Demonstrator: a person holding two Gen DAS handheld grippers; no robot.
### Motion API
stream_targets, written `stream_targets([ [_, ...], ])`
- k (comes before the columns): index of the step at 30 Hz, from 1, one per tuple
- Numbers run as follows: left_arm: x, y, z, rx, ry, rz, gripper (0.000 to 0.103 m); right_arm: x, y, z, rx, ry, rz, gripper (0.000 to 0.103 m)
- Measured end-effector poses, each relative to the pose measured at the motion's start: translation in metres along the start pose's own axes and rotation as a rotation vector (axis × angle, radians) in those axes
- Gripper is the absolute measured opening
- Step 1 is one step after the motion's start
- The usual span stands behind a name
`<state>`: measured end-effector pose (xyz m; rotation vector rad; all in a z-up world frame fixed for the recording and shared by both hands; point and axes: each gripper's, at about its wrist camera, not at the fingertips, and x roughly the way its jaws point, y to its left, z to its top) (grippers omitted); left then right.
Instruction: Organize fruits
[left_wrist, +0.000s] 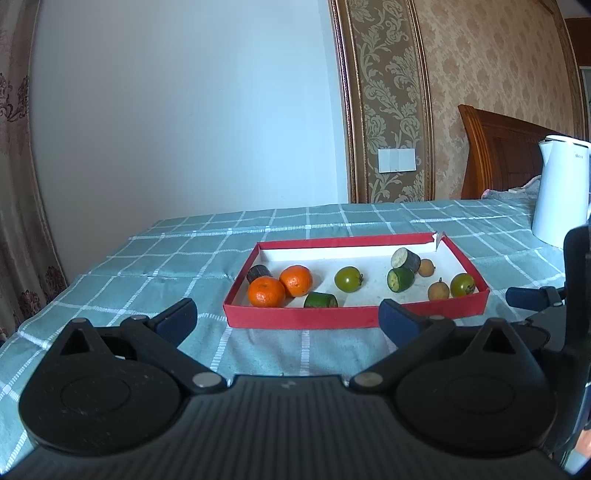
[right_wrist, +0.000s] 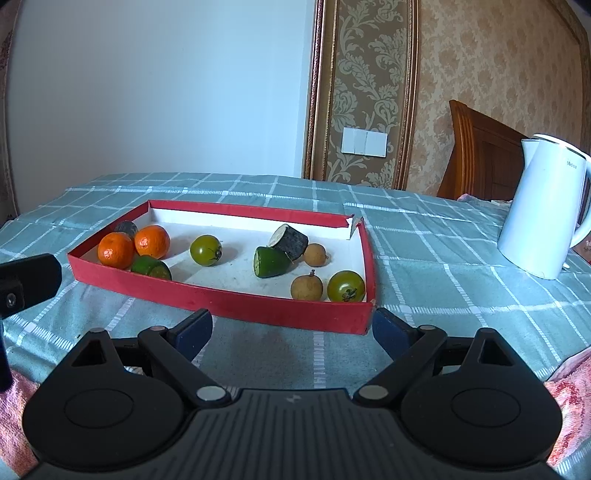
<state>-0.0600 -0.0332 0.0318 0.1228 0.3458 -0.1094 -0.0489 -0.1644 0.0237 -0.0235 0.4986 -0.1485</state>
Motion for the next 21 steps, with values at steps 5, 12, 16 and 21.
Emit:
stream_targets([
  [5,0.003,0.001,-0.001,-0.004,0.011,-0.014,0.103,0.001,0.002,0.000,-0.007,0.002,0.001,0.094],
  [12,0.006,0.002,-0.002,-0.013,0.015,-0.046,0.103,0.001,0.004,-0.001,-0.014,0.004,0.003,0.094],
  [16,0.011,0.004,-0.004,-0.031,0.042,-0.077,0.103,0.003,0.008,-0.003,-0.029,0.008,0.005,0.094],
  [21,0.017,0.004,-0.009,-0.024,0.045,-0.058,0.103,0.007,0.012,-0.006,-0.053,0.015,-0.006,0.094],
])
